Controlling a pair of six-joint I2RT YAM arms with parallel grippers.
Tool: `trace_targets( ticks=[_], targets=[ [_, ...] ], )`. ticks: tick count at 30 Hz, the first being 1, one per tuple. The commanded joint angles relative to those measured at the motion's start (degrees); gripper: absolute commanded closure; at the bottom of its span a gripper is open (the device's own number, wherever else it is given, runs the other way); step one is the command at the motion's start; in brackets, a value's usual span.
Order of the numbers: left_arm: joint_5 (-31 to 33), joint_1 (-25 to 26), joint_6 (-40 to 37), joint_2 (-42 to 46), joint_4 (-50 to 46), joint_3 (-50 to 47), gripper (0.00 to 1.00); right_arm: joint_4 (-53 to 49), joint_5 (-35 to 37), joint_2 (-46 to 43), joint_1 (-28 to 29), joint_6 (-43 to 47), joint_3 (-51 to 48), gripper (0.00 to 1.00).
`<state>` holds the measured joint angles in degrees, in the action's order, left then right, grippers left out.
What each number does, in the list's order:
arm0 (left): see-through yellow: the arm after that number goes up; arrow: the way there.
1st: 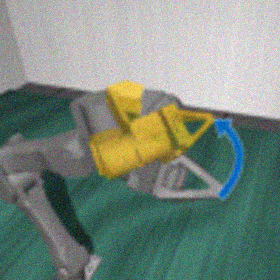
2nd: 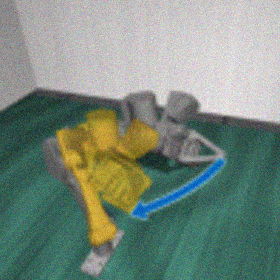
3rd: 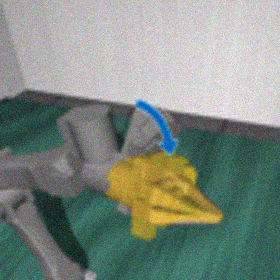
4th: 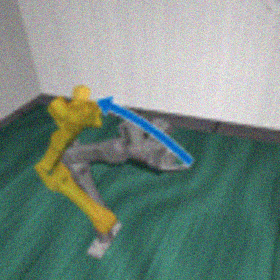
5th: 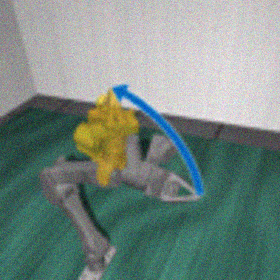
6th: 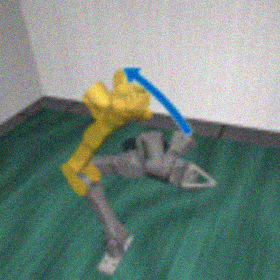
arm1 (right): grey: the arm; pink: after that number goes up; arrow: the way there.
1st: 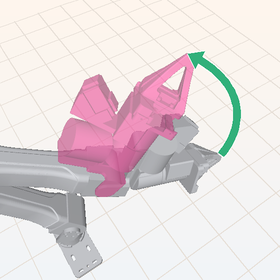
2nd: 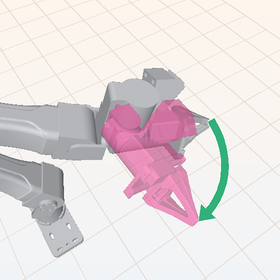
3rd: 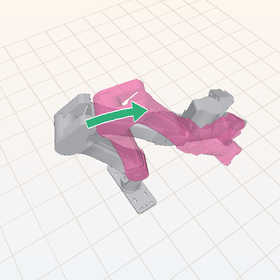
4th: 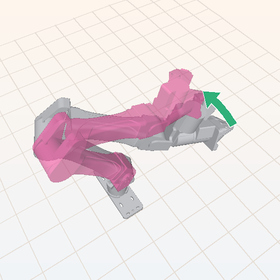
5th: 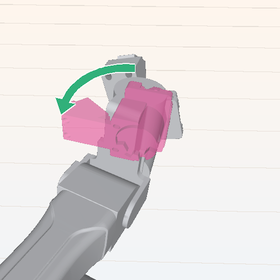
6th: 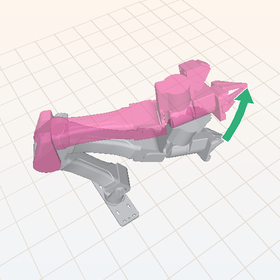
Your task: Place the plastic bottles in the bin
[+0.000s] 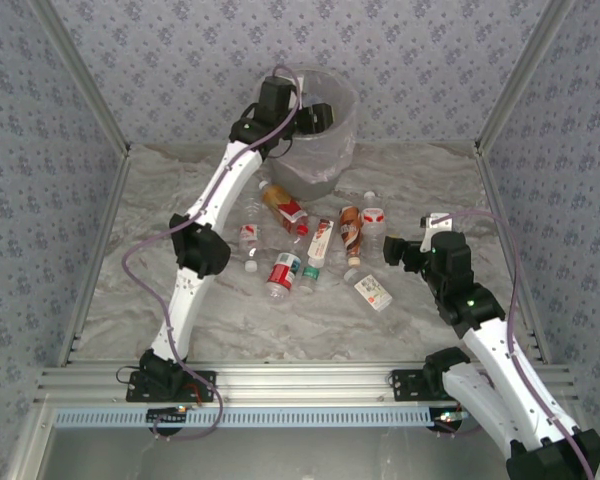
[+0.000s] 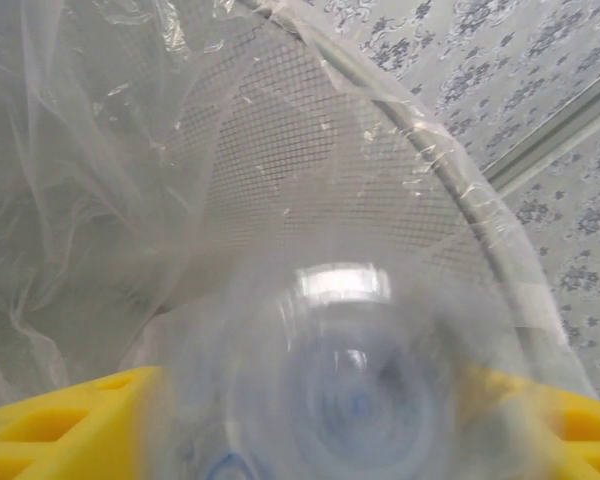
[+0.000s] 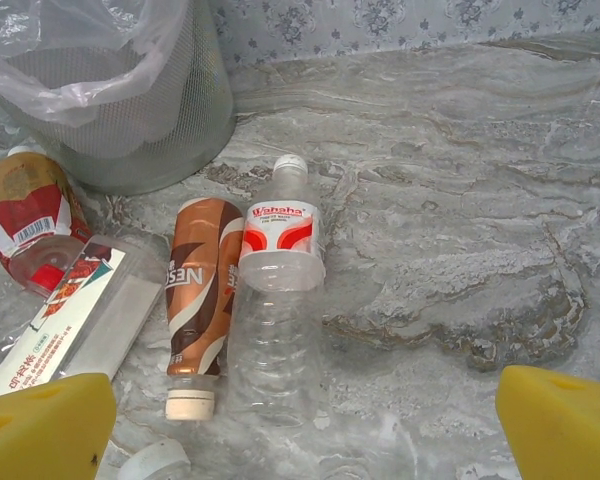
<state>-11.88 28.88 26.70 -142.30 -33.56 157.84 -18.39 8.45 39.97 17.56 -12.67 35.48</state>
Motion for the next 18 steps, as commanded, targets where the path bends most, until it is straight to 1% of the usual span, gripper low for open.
trace_targets(
  ticks=[1, 5, 8, 11, 12, 13, 15, 18],
  targets=[
    [-4.3, 0.3, 1.9, 6.4, -0.6, 2.5, 0.25, -1.2, 1.7, 0.3, 0.3, -1.2, -0.5, 0.00],
    [-5.7, 0.2, 2.7, 8.1, -1.5, 2.5, 0.23, -1.7, 1.9, 0.8, 0.3, -2.2, -0.8, 0.00],
    [-6.2, 0.3, 3.3, 9.6, -2.7, 2.5, 0.14, -2.9, 3.5, 1.5, 0.3, -3.3, -0.8, 0.00],
    [-7.8, 0.3, 2.9, 11.5, -4.2, 2.5, 0.08, -4.2, 4.3, 2.1, 0.2, -4.3, -1.0, 0.00],
    [-8.1, 0.3, 2.8, 12.2, -4.9, 2.5, 0.03, -4.6, 4.3, 2.4, 0.3, -4.9, -1.2, 0.00],
    [-8.5, 0.3, 2.5, 13.0, -5.7, 2.5, 0.01, -5.2, 4.4, 2.7, 0.3, -5.6, -1.3, 0.00],
    [-8.9, 0.3, 1.8, 14.3, -7.8, 2.3, 0.01, -6.5, 4.1, 3.5, 0.3, -6.7, -1.5, 0.00],
    [-9.3, 0.7, 0.7, 16.4, -9.6, 1.6, 0.01, -8.3, 1.6, 5.0, 0.3, -8.3, -1.8, 0.00]
  ],
)
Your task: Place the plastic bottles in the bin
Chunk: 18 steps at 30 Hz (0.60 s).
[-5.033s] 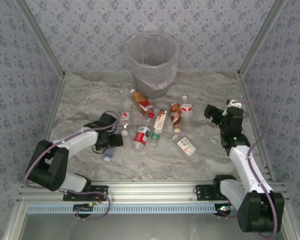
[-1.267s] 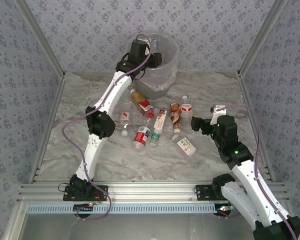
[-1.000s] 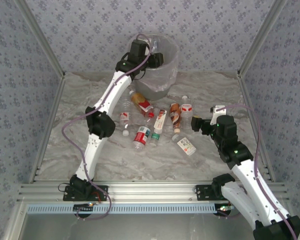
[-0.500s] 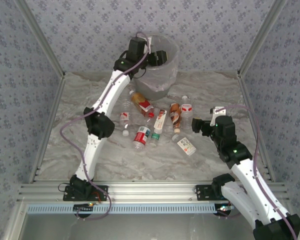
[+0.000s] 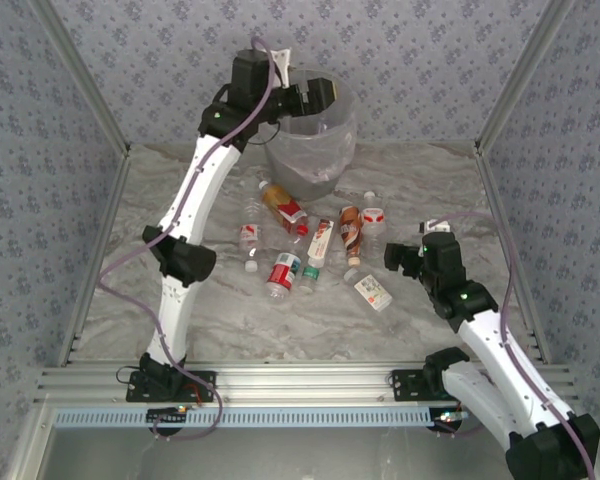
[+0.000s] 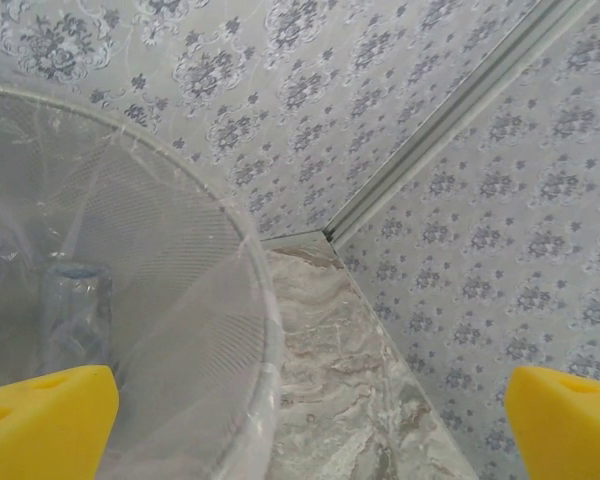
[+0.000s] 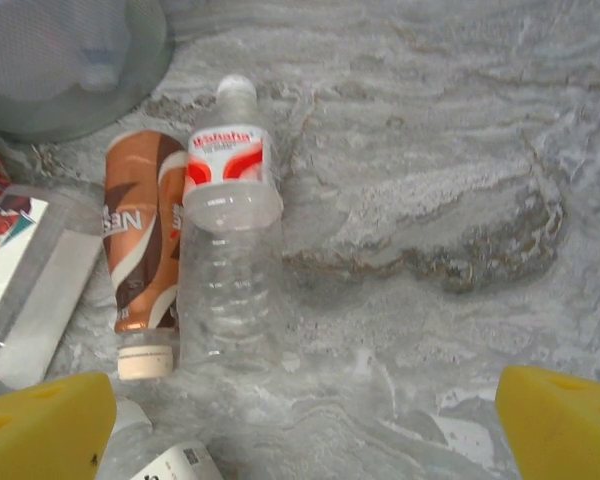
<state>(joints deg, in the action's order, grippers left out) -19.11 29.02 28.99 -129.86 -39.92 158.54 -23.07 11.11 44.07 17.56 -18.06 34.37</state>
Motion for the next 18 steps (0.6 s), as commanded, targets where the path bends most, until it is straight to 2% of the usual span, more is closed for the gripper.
trace_targets(
  ticks=[1, 5, 10, 12, 15, 18],
  targets=[
    [-2.2, 0.8, -2.2, 4.8, -3.7, 0.0, 0.01, -4.3, -1.9, 1.6, 0.3, -3.7, -0.9, 0.00],
    [-1.8, 2.0, -4.2, 9.6, -2.0, -8.2, 0.01, -6.4, -5.4, 4.7, 0.4, -7.3, -1.0, 0.00],
    [-0.2, 3.1, -4.3, 21.3, 13.2, -32.1, 0.01, -7.5, -11.5, 8.0, 2.7, -8.5, -1.0, 0.00],
    [0.1, 3.1, -4.4, 24.4, 15.5, -36.8, 0.01, -8.3, -13.3, 8.7, 4.0, -8.0, -0.8, 0.00],
    [1.0, 3.1, -5.9, 28.2, 13.9, -40.5, 0.01, -8.9, -12.9, 9.5, 6.0, -8.1, -1.4, 0.00],
    [3.8, 3.1, -5.8, 34.5, 18.1, -50.5, 0.01, -7.8, -12.7, 10.5, 7.2, -9.8, -2.7, 0.00]
  ],
)
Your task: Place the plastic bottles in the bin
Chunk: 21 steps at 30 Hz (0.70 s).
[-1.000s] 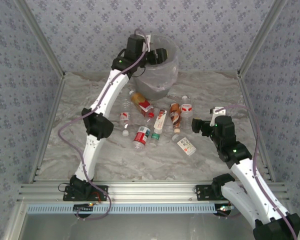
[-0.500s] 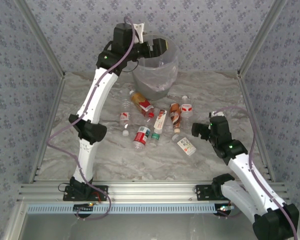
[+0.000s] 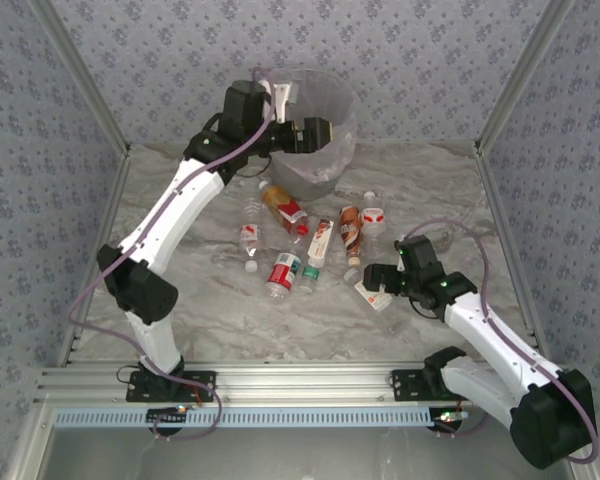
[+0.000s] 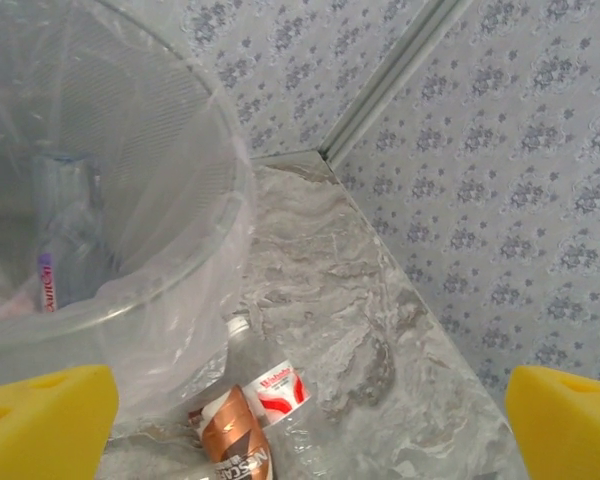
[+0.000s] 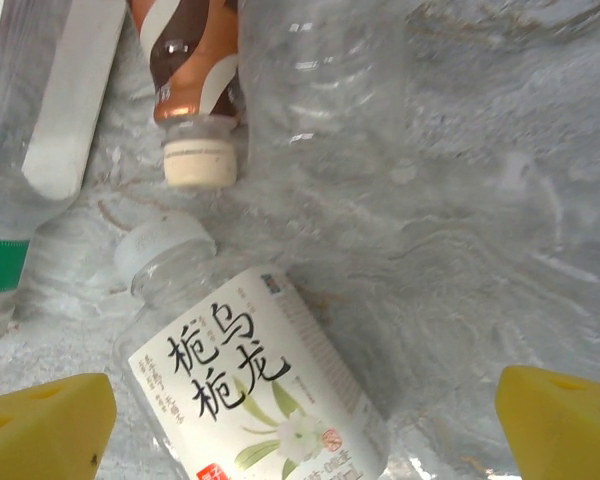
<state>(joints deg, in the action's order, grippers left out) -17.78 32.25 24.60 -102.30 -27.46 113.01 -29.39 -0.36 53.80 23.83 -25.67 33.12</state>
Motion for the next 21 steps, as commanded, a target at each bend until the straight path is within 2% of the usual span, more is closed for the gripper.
trace_targets(
  ticks=[1, 8, 13, 16, 21],
  targets=[
    [4.0, -0.2, -1.0, 9.7, 8.6, -9.8, 0.01, -0.8, -1.6, 1.4, 1.3, -2.6, -1.7, 0.00],
    [21.7, -0.3, 3.8, 28.8, 19.1, -38.8, 0.00, -3.1, -0.3, 6.5, 5.6, -2.7, 0.1, 0.00],
    [36.4, -1.2, 7.0, 40.1, 16.1, -51.1, 0.00, -4.6, 0.2, 12.4, 8.9, -1.4, 1.7, 0.00],
    [39.7, -2.9, 10.0, 44.3, 14.3, -57.2, 0.01, -6.4, 2.5, 16.6, 11.4, -1.4, 3.9, 0.00],
    [38.5, -6.8, 16.0, 46.8, 13.2, -62.7, 0.01, -8.0, 9.7, 24.1, 15.0, -1.8, 8.1, 0.00]
  ],
)
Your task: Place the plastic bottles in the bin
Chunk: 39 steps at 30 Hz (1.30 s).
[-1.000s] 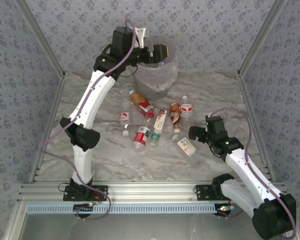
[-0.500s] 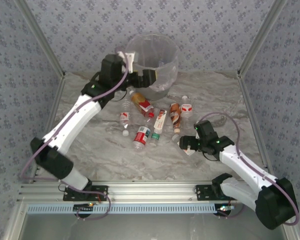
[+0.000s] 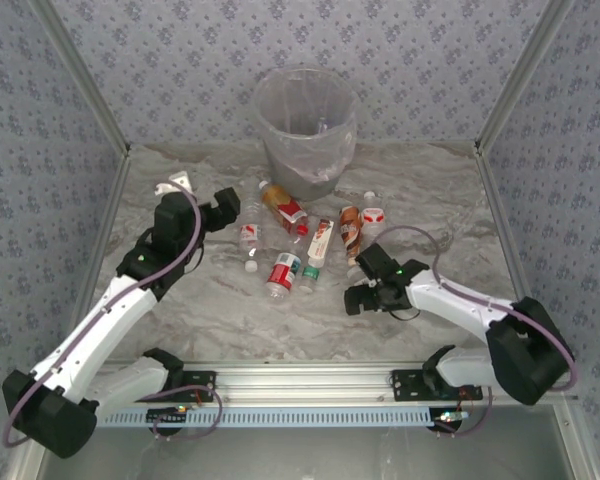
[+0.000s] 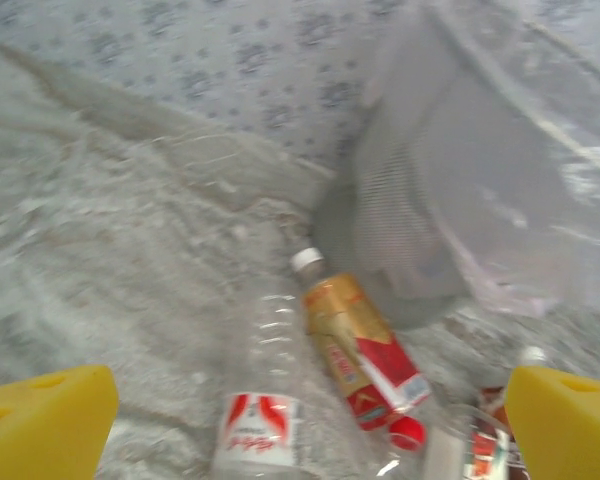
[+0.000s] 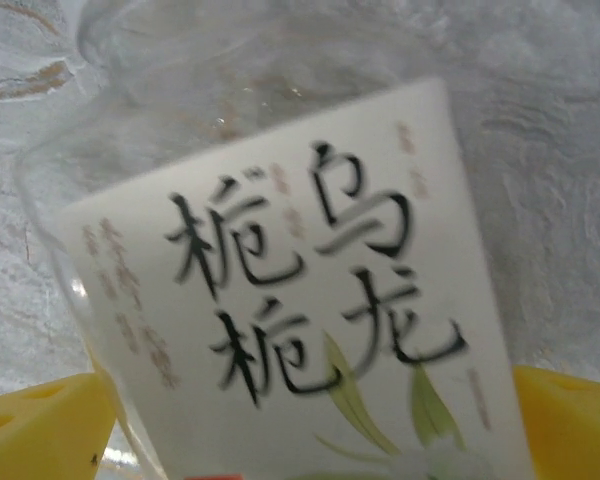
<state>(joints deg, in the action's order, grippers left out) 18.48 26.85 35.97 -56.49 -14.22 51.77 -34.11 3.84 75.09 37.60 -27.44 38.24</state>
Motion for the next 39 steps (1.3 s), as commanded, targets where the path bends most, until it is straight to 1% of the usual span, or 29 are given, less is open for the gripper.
trace_targets(
  ticks=[1, 4, 7, 12, 18, 20, 24, 26, 28, 32, 33, 35, 39],
  targets=[
    [1.6, -2.1, 5.2, 0.9, 0.1, -1.9, 0.01, -3.9, 6.3, 4.2, 1.4, -0.4, 4.0, 0.00],
    [0.9, -2.8, 5.6, -0.2, -0.1, -1.8, 0.01, -4.0, 6.1, 7.2, 1.6, -1.1, 5.7, 0.00],
    [0.8, -2.9, 5.4, -1.4, -0.3, -1.5, 0.01, -3.6, 5.0, 7.9, 1.4, -1.8, 5.9, 0.00],
    [-0.1, -3.3, 5.4, -3.5, 0.2, -1.1, 0.01, -0.6, -1.7, 6.5, -2.8, -2.9, 3.1, 0.05],
    [-2.7, -3.6, 5.1, -7.0, -0.1, 1.6, 0.01, -2.5, 3.5, 7.4, -2.6, -5.6, 3.9, 0.06],
    [-3.4, -3.7, 5.3, -7.5, -0.3, 1.8, 0.01, -2.7, 5.1, 7.5, -2.1, -6.3, 4.3, 0.08],
    [-3.7, -3.6, 6.2, -7.2, -0.1, 1.2, 0.01, -3.4, 8.1, 8.5, -0.4, -5.9, 5.5, 0.08],
    [-3.6, -3.7, 6.4, -7.1, 0.1, 1.0, 0.01, -3.8, 9.7, 9.6, 0.6, -5.5, 6.3, 0.06],
    [-3.8, -3.7, 6.5, -7.1, 0.1, 0.9, 0.01, -4.0, 10.5, 10.6, 1.5, -5.1, 6.7, 0.00],
    [-4.2, -3.7, 6.4, -7.0, -0.2, 1.1, 0.01, -2.5, 9.2, 11.4, 2.1, -3.6, 6.1, 0.01],
    [-4.2, -3.6, 6.3, -6.9, -0.3, 1.1, 0.00, -2.2, 9.0, 11.5, 2.1, -3.5, 5.7, 0.03],
    [-4.2, -3.7, 6.1, -6.8, -0.5, 1.0, 0.01, -1.6, 8.4, 11.4, 2.1, -2.8, 5.1, 0.10],
    [-4.1, -3.7, 5.9, -6.8, -1.0, 1.0, 0.01, -0.6, 6.4, 10.6, 2.1, -2.3, 4.1, 0.22]
  ],
)
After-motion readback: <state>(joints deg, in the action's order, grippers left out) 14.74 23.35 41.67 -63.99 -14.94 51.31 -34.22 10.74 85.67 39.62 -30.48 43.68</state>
